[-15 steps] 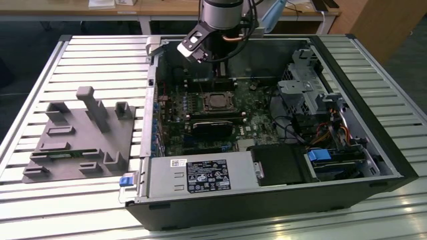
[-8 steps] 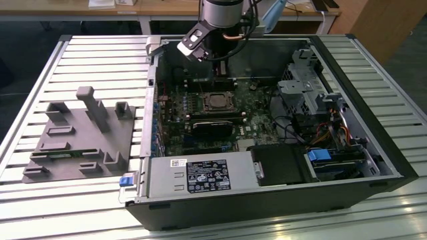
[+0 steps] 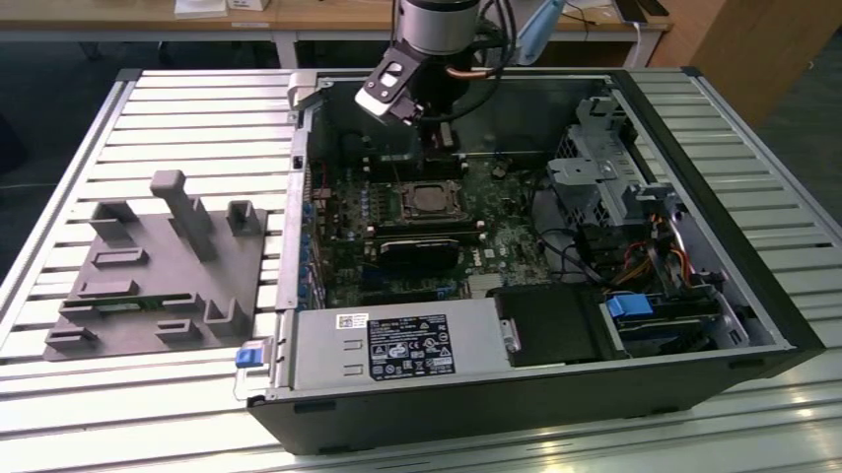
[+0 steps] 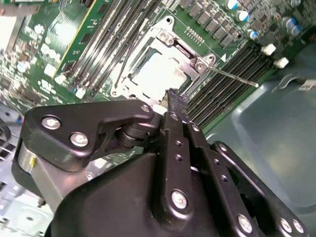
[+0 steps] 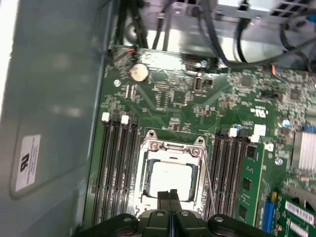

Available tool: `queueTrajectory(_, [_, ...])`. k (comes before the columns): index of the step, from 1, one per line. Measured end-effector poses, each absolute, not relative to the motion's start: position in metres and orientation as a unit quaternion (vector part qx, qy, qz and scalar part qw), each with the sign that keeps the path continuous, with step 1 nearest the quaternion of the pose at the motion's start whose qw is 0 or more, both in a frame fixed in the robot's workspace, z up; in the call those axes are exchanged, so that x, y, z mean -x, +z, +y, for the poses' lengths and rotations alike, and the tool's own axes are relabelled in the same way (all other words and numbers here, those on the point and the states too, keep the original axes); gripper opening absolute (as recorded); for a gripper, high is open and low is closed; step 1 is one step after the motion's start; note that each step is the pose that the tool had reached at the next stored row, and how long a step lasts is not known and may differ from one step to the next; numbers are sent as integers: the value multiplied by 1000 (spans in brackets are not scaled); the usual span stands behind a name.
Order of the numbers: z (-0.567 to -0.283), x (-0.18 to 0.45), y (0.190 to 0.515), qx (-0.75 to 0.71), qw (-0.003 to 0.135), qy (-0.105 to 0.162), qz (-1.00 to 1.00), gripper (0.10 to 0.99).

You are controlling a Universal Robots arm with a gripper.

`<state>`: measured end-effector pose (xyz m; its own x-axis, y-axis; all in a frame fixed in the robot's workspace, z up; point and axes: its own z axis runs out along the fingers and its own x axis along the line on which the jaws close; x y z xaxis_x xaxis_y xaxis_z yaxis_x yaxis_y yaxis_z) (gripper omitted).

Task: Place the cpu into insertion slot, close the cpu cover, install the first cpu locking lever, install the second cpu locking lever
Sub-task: 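Install the first cpu locking lever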

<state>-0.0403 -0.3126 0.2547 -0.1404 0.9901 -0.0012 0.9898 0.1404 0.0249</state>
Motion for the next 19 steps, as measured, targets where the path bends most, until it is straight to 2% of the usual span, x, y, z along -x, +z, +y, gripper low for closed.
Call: queueTrajectory(19, [-313, 40, 255, -527, 7, 10, 850, 106])
